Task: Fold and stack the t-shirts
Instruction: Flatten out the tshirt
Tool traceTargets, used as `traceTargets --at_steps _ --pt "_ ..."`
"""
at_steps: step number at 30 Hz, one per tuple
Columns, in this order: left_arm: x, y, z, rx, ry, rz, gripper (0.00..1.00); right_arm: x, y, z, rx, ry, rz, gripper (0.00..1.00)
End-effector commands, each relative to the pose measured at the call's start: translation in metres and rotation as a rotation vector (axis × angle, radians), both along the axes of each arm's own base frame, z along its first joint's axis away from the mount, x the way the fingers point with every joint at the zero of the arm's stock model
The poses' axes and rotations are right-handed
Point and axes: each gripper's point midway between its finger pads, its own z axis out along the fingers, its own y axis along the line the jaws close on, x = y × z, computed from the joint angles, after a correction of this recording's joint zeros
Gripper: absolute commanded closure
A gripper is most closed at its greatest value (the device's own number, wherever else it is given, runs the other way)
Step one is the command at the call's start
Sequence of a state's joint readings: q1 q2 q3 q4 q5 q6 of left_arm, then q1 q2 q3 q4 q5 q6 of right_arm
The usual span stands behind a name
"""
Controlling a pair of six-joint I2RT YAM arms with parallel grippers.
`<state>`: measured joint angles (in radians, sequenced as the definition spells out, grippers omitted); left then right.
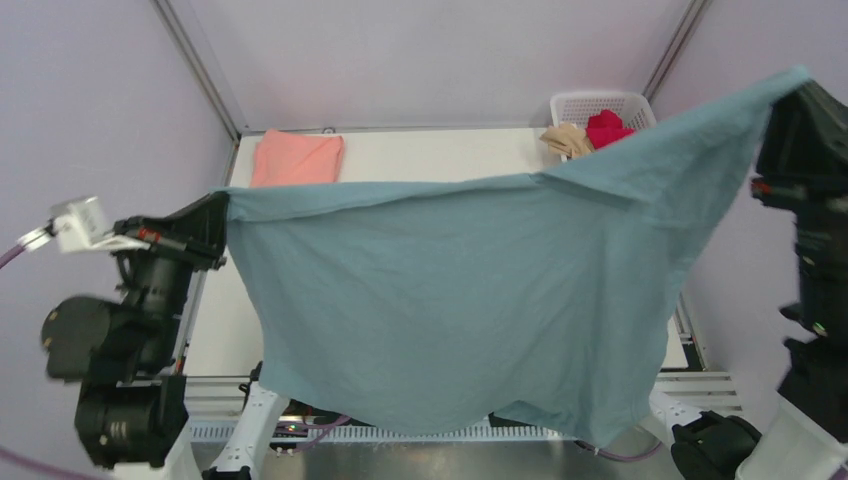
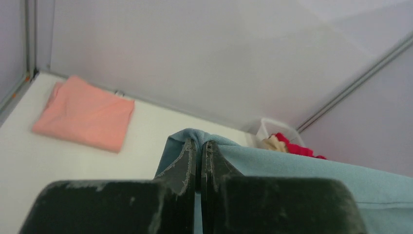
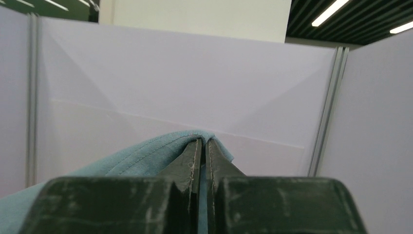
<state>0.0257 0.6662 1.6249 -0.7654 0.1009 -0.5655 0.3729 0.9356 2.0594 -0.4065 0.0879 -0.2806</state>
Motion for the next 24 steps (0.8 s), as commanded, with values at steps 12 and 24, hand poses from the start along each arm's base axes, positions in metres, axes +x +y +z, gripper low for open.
traceTargets --at_steps 12,24 --pt "0.208 0.027 -0.271 -0.072 0.718 0.147 1.00 0.277 0.057 -0.266 -0.122 0.576 -0.243 0.95" --pt "0.317 0.013 -0.389 -0.093 1.033 0.067 1.00 0.403 0.075 -0.430 -0.222 0.902 -0.306 0.95"
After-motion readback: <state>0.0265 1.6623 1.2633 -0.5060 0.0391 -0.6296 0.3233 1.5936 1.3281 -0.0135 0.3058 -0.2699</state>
